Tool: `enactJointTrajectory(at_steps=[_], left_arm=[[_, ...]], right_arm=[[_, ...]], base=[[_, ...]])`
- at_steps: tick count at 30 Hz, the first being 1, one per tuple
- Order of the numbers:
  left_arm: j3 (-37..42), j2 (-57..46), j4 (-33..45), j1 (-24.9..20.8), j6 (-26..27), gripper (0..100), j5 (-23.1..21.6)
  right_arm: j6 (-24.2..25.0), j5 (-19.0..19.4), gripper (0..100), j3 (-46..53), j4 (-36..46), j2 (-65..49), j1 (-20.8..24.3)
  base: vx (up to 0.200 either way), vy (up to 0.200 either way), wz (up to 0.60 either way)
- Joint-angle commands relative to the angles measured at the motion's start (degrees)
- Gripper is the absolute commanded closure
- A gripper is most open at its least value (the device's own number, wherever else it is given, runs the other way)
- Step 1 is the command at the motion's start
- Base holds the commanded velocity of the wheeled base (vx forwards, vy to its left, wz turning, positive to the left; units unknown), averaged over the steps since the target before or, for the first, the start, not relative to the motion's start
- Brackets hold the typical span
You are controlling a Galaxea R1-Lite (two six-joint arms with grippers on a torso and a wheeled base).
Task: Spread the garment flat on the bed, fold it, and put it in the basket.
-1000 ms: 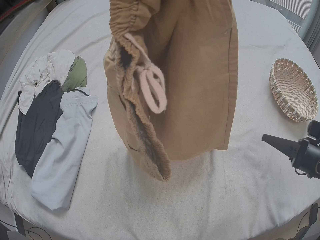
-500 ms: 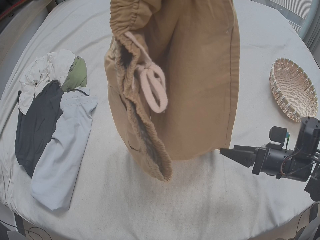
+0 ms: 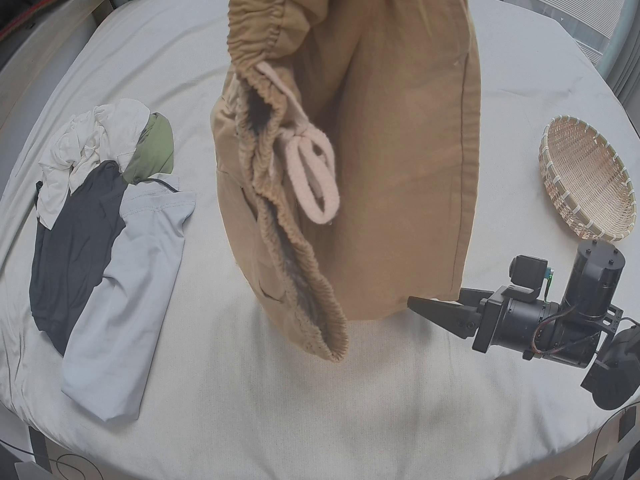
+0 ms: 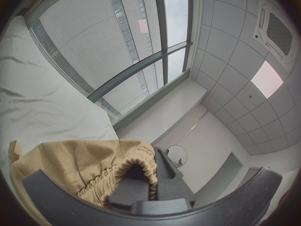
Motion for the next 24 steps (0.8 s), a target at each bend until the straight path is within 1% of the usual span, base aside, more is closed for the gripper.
enactJointTrajectory(at_steps=[1, 5, 11, 13, 14, 15, 16, 17, 19, 21, 22, 23, 24], left_arm=[[-0.9, 0.8, 0.0, 0.1, 0.0, 100, 0.0], [-0.9, 0.7, 0.0, 0.5, 0.0, 100, 0.1], [0.0, 0.6, -0.5, 0.9, 0.1, 100, 0.3], [0.1, 0.6, -1.2, 1.8, 0.1, 100, 0.5], [0.1, 0.6, -1.2, 1.8, 0.0, 100, 0.5], [0.0, 0.7, -1.4, 2.4, 0.0, 100, 0.5], [0.0, 0.7, -1.4, 2.4, 0.0, 100, 0.5], [-0.5, 0.8, -1.2, 3.1, -0.1, 100, 0.9], [-0.9, 0.8, -0.7, 3.5, -0.1, 100, 1.4], [-2.1, 0.9, 0.3, 4.1, -0.1, 100, 2.7], [-3.1, 1.3, 2.3, 4.4, -0.1, 100, 4.3], [-3.3, 1.3, 2.5, 4.4, -0.1, 100, 4.6], [-5.6, 2.0, 5.2, 4.9, -0.1, 100, 7.2]], right_arm=[[0.1, 0.0, 100, 0.0, -2.1, 2.5, 1.2], [0.0, -0.2, 100, 0.4, -6.4, 3.2, 1.5], [-0.1, -1.0, 100, 2.5, -10.7, 2.8, 2.1], [-0.6, -2.7, 100, 4.3, -13.5, 2.1, 2.2], [-0.6, -2.8, 100, 4.4, -13.8, 2.1, 2.2], [-1.1, -4.6, 100, 5.9, -16.3, 1.6, 2.1], [-1.1, -4.6, 100, 5.9, -16.3, 1.6, 2.1], [-1.1, -6.8, 100, 7.7, -20.0, 0.7, 2.0], [-1.1, -7.8, 100, 8.8, -22.1, -0.5, 1.9], [-0.9, -8.6, 100, 10.0, -23.0, -2.3, 1.4], [-0.8, -9.0, 100, 10.7, -22.9, -4.7, 1.2], [-0.7, -9.0, 100, 10.8, -22.9, -5.0, 1.2], [-0.6, -9.1, 100, 11.7, -22.6, -7.9, 1.2]], base=[[0.000, 0.000, 0.00], [0.000, 0.000, 0.00], [0.000, 0.000, 0.00], [0.000, 0.000, 0.00], [0.000, 0.000, 0.00], [0.000, 0.000, 0.00], [0.000, 0.000, 0.00], [0.000, 0.000, 0.00], [0.000, 0.000, 0.00], [0.000, 0.000, 0.00], [0.000, 0.000, 0.00], [0.000, 0.000, 0.00], [0.000, 0.000, 0.00]])
